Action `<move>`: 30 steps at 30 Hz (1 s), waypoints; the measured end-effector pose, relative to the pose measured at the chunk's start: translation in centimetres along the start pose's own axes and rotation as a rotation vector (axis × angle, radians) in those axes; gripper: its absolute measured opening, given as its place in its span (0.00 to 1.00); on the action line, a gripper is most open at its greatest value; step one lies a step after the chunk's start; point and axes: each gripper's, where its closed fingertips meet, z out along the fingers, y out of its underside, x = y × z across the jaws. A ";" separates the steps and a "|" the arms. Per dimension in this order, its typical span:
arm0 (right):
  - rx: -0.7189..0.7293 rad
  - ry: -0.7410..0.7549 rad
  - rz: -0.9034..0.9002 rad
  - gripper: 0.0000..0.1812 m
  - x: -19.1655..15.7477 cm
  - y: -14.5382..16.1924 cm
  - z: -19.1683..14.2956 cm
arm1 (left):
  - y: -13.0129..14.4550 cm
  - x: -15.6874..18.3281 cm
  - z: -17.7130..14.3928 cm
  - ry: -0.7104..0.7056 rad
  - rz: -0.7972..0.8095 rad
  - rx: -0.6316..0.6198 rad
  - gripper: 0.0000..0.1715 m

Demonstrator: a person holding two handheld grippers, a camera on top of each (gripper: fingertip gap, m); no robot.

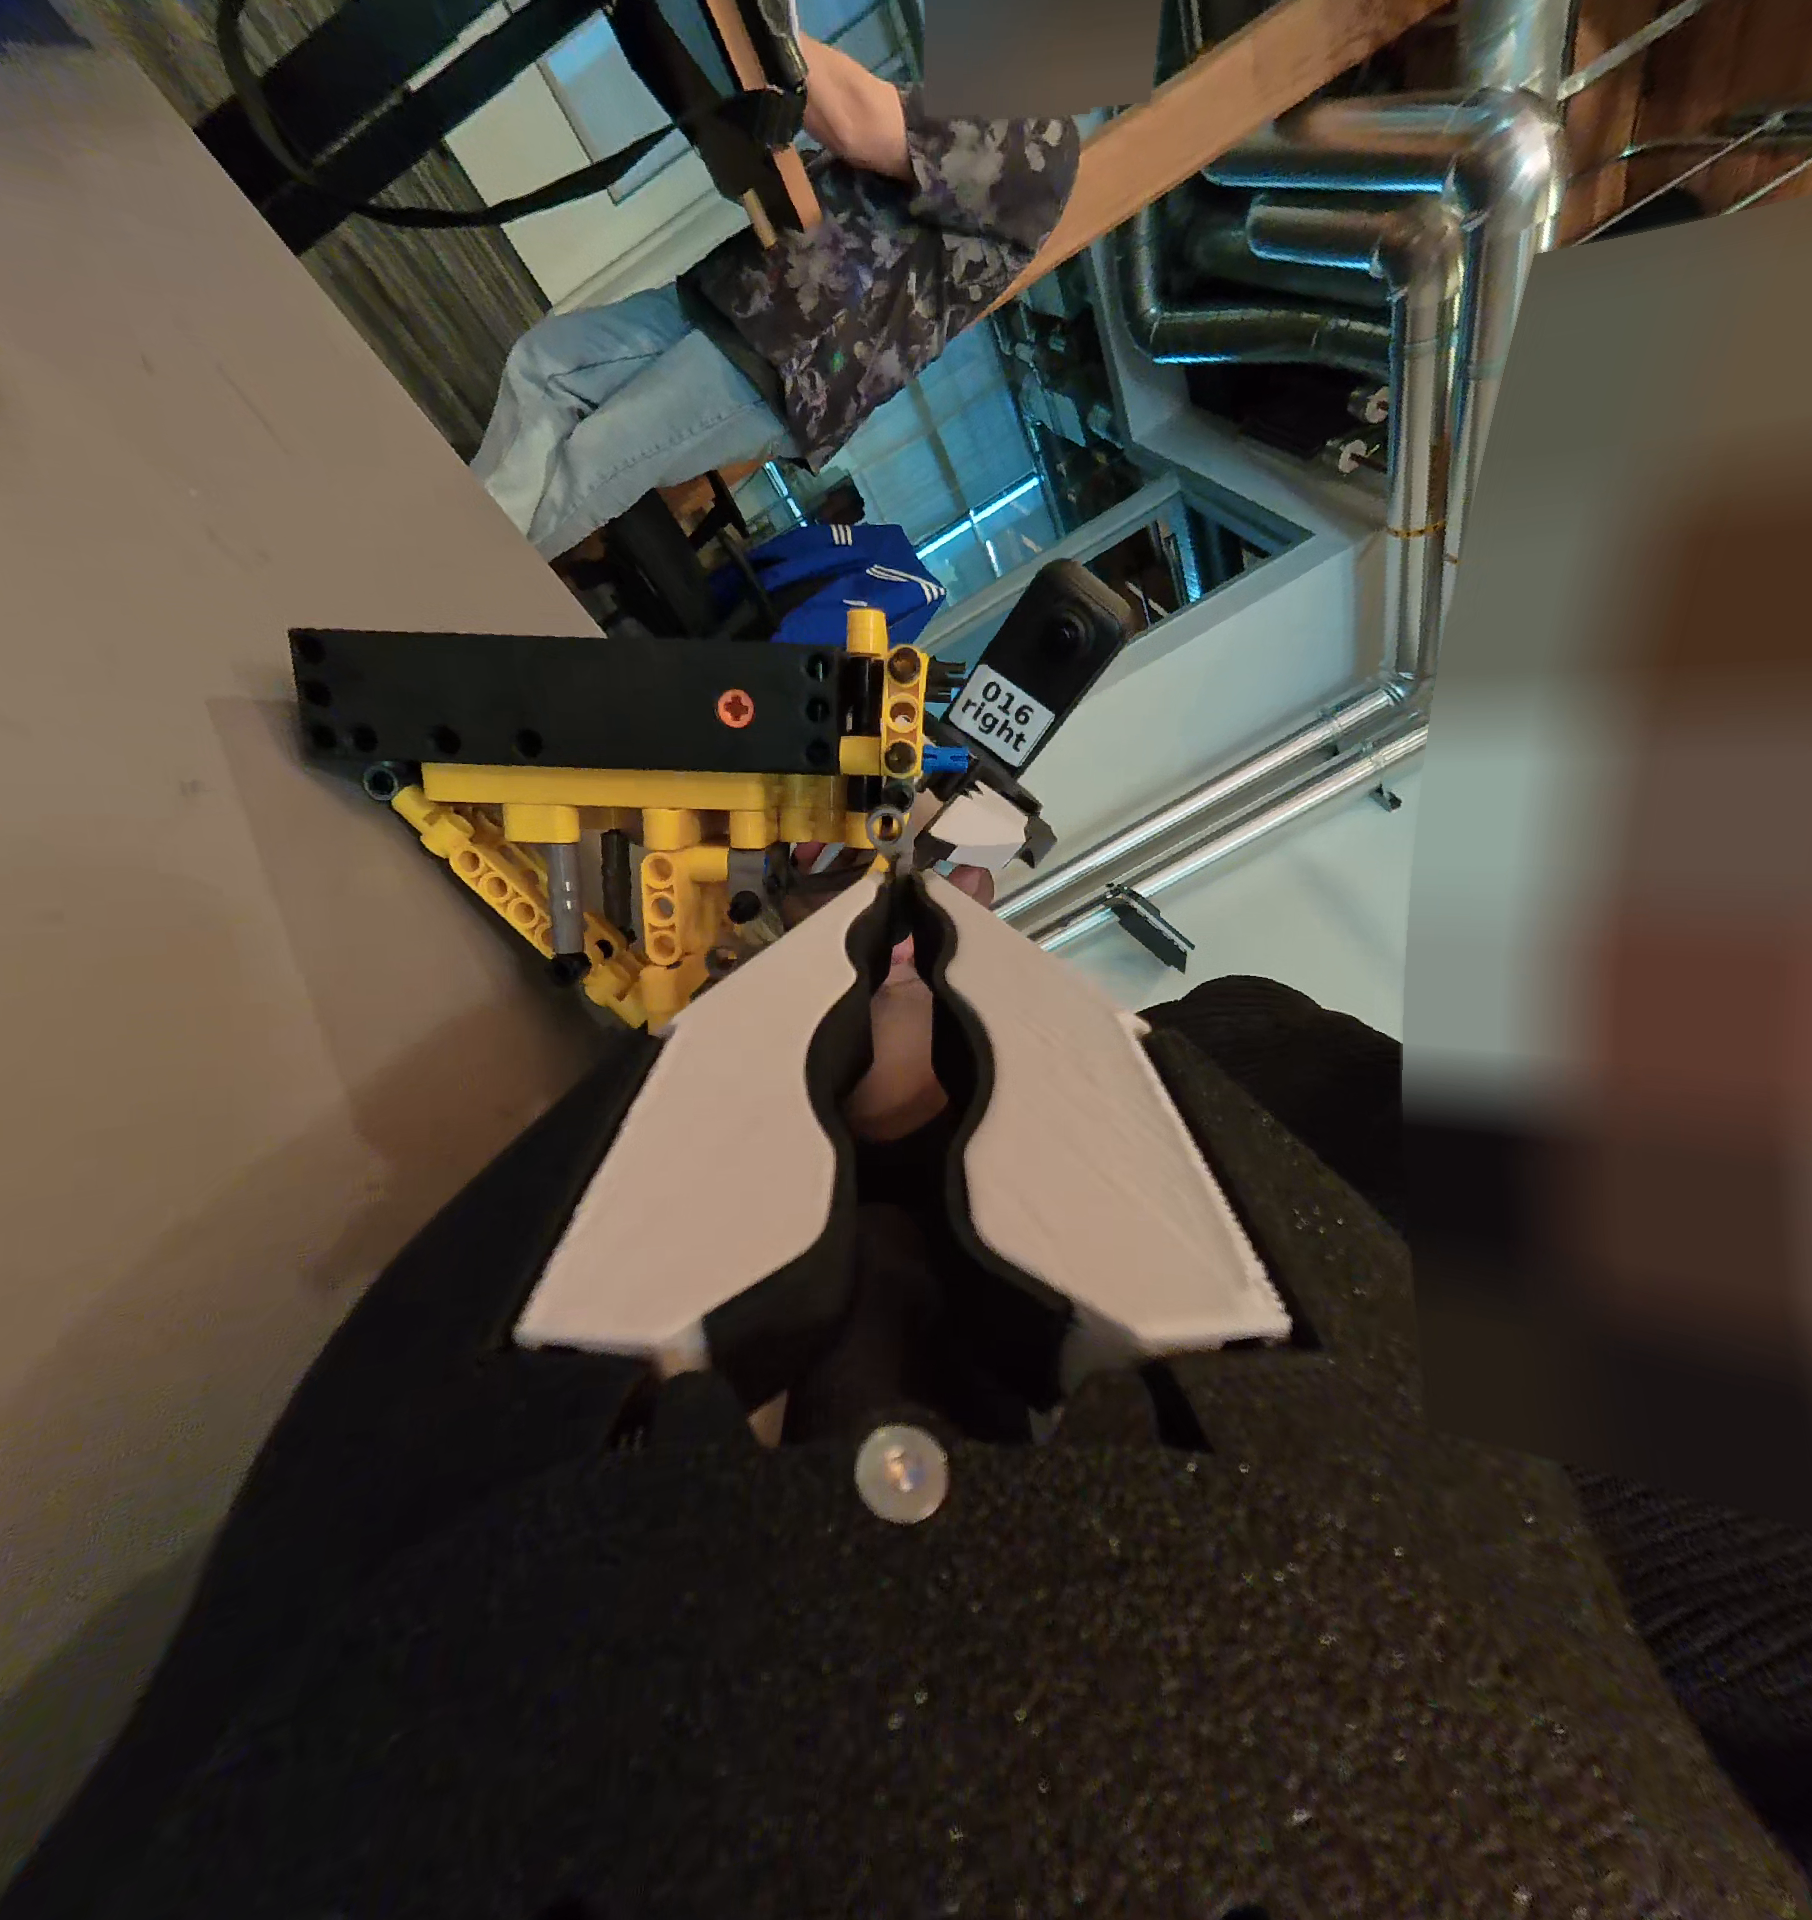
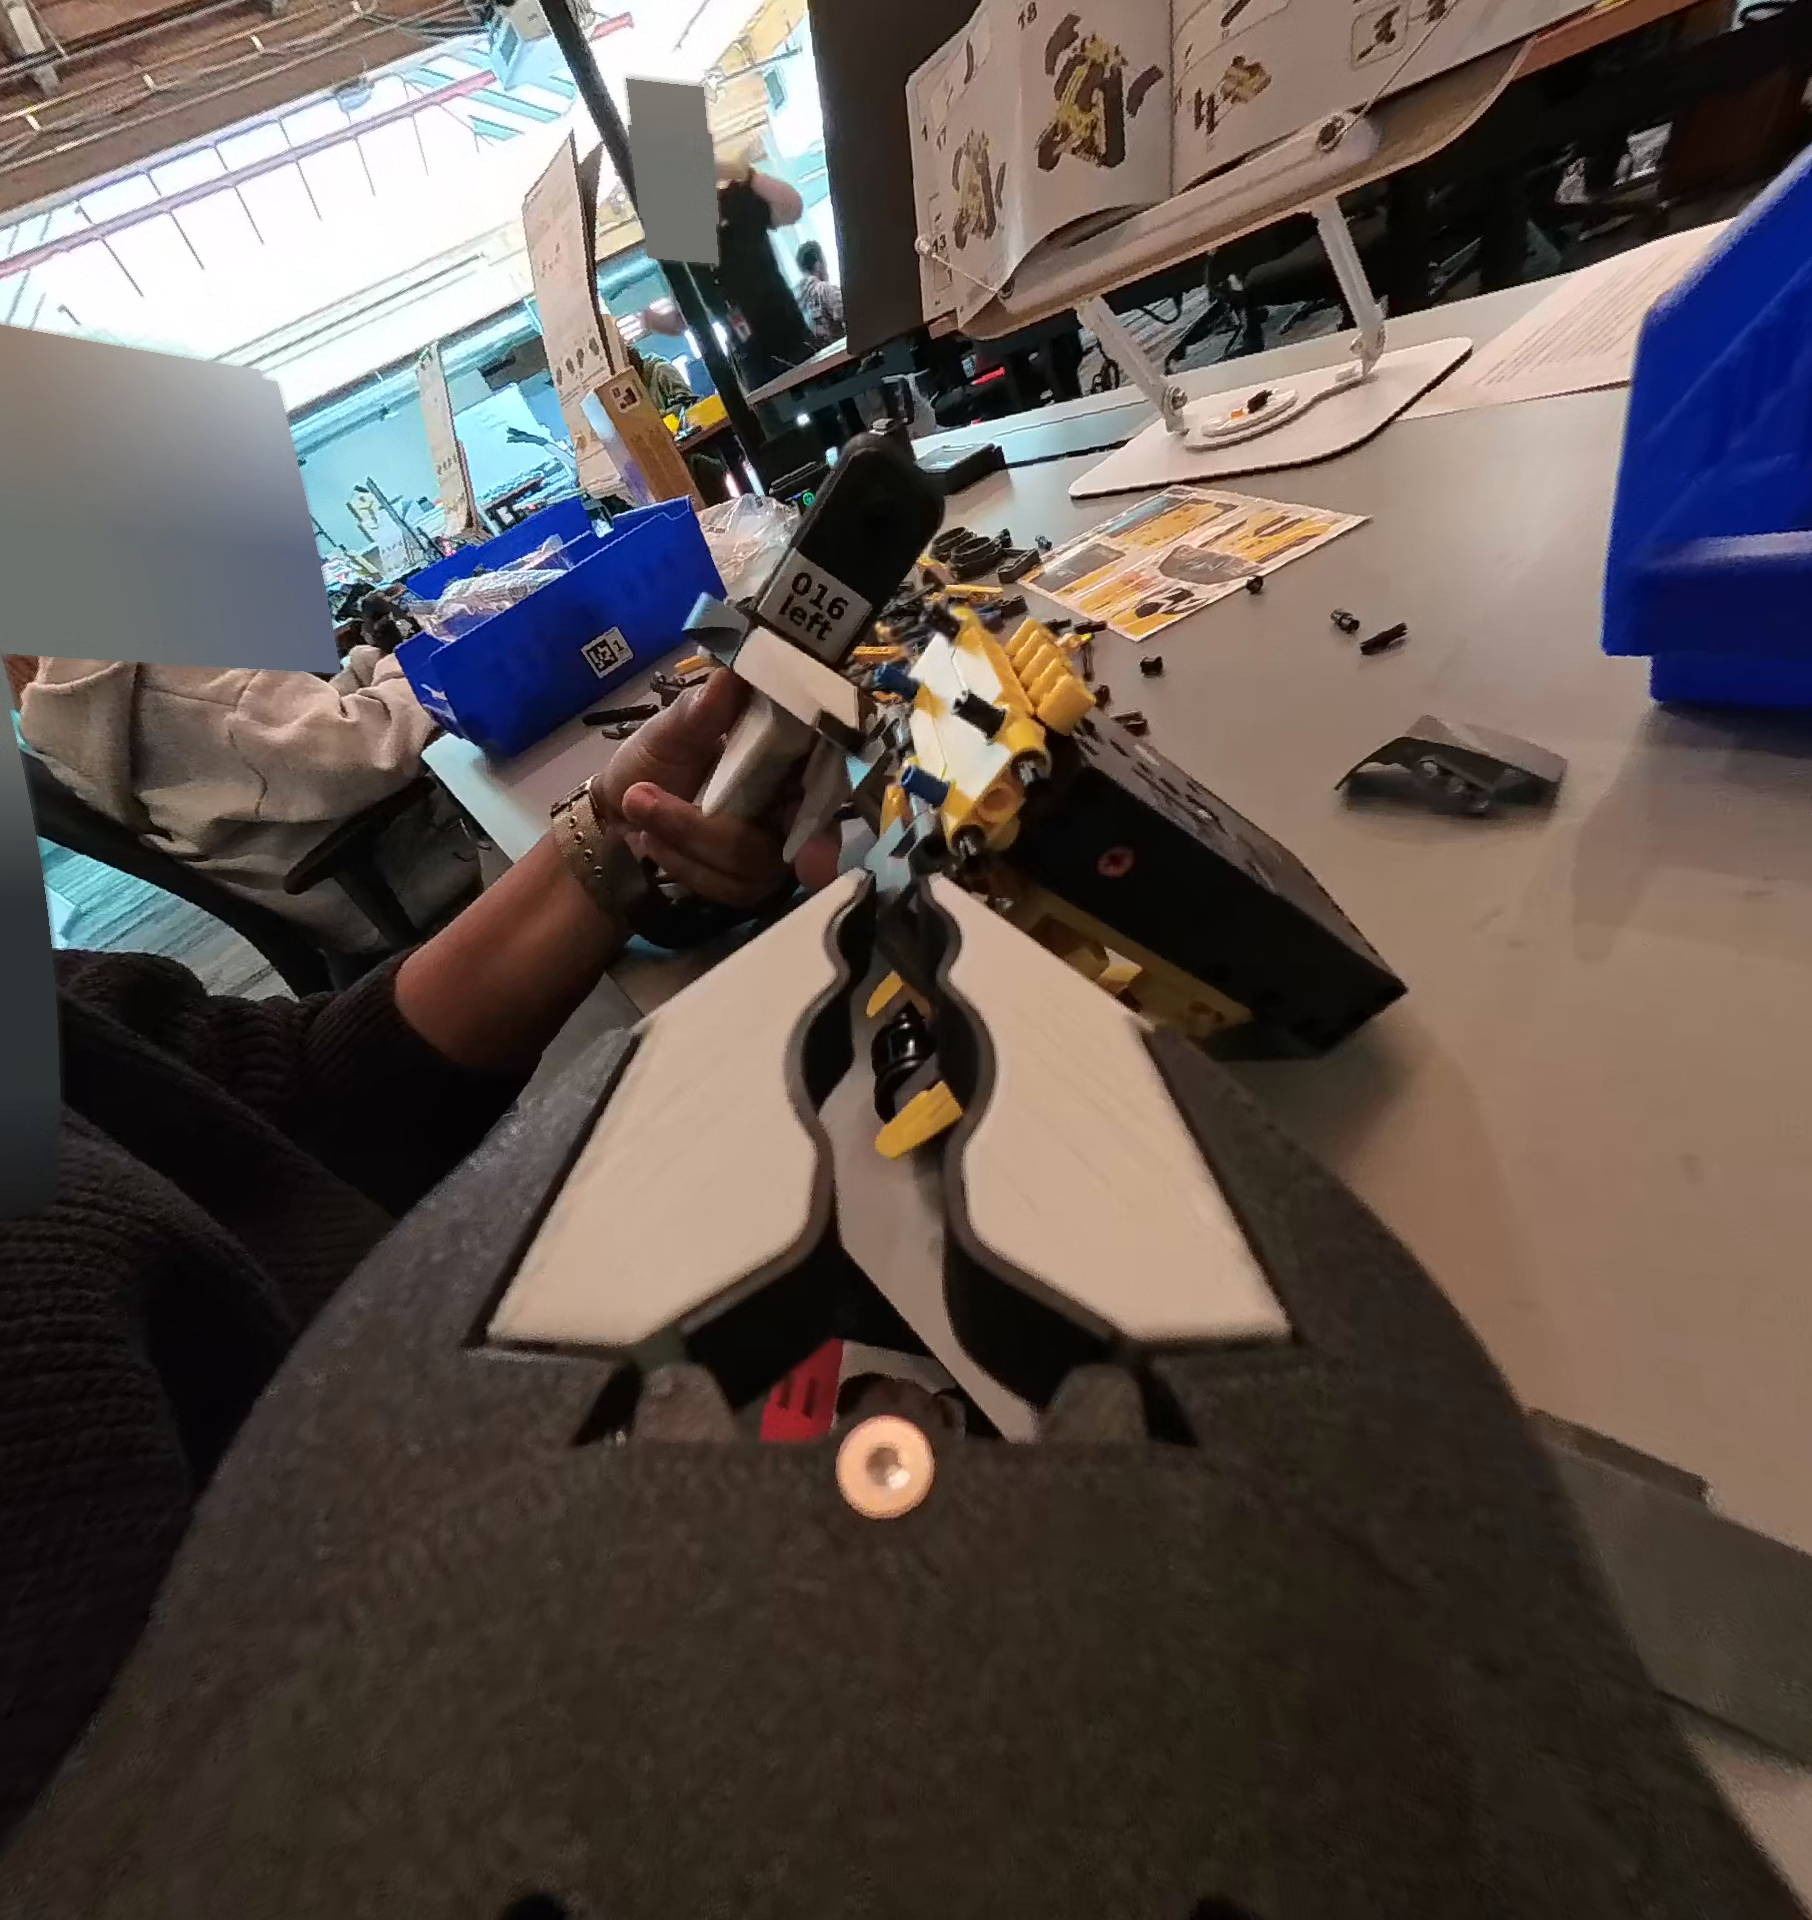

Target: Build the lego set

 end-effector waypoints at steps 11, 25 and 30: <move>-0.007 -0.031 0.022 0.03 0.0 0.0 -0.1 | -0.1 0.3 0.7 0.029 0.009 -0.029 0.01; -0.010 -0.063 0.038 0.03 0.1 0.0 -0.1 | -0.2 0.2 0.9 0.043 -0.010 -0.041 0.01; -0.014 -0.067 0.041 0.03 0.2 0.0 -0.2 | -0.2 0.2 1.0 0.046 -0.001 -0.056 0.01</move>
